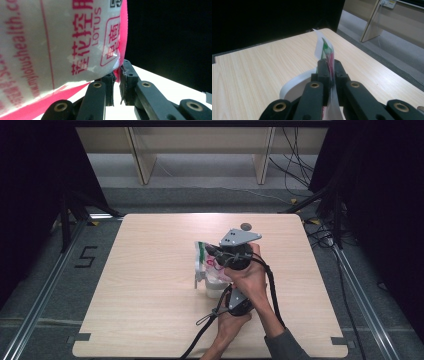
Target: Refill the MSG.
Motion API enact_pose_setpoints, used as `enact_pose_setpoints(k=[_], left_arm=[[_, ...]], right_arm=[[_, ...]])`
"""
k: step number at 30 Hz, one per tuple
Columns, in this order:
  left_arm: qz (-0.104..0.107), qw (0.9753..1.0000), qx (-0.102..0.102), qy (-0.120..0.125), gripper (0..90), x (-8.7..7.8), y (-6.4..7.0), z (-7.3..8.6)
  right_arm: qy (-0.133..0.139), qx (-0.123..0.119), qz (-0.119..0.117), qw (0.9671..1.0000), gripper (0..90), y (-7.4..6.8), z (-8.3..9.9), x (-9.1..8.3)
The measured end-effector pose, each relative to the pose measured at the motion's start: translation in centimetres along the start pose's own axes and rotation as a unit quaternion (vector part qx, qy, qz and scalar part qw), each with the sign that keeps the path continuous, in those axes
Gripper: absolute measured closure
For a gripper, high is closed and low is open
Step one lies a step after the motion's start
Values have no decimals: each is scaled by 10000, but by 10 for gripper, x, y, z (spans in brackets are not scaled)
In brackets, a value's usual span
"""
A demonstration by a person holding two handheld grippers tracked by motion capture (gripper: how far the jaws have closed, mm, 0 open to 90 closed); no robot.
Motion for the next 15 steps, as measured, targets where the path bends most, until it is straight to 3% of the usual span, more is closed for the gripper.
enact_pose_setpoints(k=[2,15], left_arm=[[-1,10000,0,-1,820,0,0,0],[45,10000,10,-86,819,-1,1,1]], right_arm=[[-81,180,-3,9998,882,-2,1,-1],[-4,148,11,9999,886,0,0,-2]])
Point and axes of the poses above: each handheld gripper's, and its own axes: x roughly forward along the jaws, z roughly out of its underside, y roughly to its right, the point moved 5 cm from there along x, roughly forward along the jaws, and after that the axes turned 14 degrees about z, right-handed, at the moved point
